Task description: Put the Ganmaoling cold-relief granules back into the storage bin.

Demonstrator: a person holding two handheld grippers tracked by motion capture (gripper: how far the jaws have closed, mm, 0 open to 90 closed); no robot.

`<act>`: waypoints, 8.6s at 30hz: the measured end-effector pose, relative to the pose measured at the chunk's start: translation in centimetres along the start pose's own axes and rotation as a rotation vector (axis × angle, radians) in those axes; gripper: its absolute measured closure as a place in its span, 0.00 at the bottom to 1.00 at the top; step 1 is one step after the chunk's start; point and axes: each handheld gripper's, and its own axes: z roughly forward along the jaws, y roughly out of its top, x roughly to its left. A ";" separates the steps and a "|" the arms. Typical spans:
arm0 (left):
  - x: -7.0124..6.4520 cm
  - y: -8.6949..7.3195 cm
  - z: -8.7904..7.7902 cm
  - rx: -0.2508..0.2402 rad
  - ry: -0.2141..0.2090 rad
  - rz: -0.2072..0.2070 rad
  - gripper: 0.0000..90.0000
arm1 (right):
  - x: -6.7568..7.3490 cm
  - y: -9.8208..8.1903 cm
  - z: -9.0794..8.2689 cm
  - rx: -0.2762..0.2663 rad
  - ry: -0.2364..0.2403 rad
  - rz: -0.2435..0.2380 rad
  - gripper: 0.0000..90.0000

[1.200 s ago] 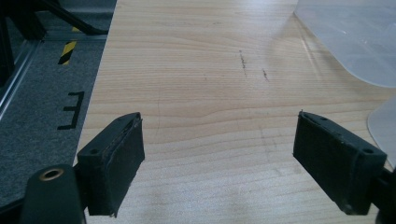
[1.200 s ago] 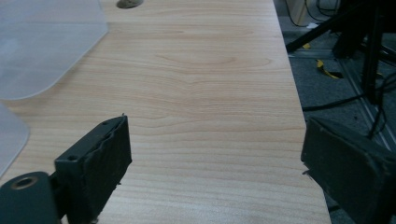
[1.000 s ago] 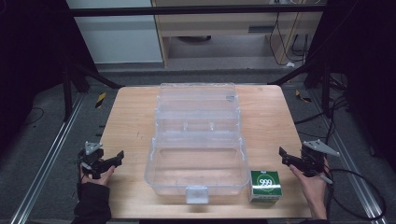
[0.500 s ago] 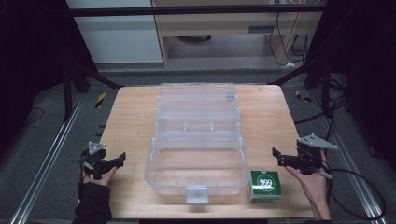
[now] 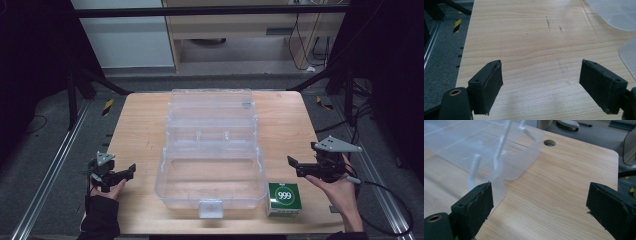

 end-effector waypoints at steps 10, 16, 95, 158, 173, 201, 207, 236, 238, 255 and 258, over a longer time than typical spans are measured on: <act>-0.2 0.0 0.1 0.004 -0.007 0.005 0.20 | 1.2 1.6 -1.3 0.060 0.062 -0.119 0.07; -0.3 0.0 0.1 0.006 -0.011 0.006 0.20 | 1.9 1.9 -1.4 0.122 0.110 -0.195 0.06; -0.6 0.0 0.3 0.018 -0.017 0.035 0.20 | 7.0 -2.5 3.1 0.633 0.408 -0.580 0.02; -0.7 0.1 0.4 0.023 -0.020 0.042 0.20 | 4.9 -0.9 -1.0 0.582 0.453 -0.566 0.18; -0.7 0.1 0.4 0.024 -0.020 0.043 0.20 | 5.9 3.7 -3.7 0.513 0.436 -0.612 0.18; -0.6 0.0 0.4 0.025 -0.020 0.045 0.20 | 9.6 8.4 0.2 0.467 0.426 -0.635 0.18; -0.6 0.0 0.4 0.025 -0.019 0.046 0.20 | 10.1 8.6 1.0 0.461 0.442 -0.633 0.18; -0.6 0.1 0.4 0.025 -0.020 0.045 0.20 | 12.6 7.9 4.8 0.471 0.462 -0.676 0.18; -0.6 0.1 0.4 0.025 -0.019 0.047 0.20 | 12.7 7.8 5.0 0.471 0.462 -0.689 0.18; -0.6 0.1 0.3 0.020 -0.020 0.042 0.20 | 13.4 7.1 6.1 0.514 0.464 -0.705 0.18; -0.6 0.1 0.3 0.022 -0.021 0.041 0.20 | 13.4 6.9 6.3 0.517 0.465 -0.703 0.18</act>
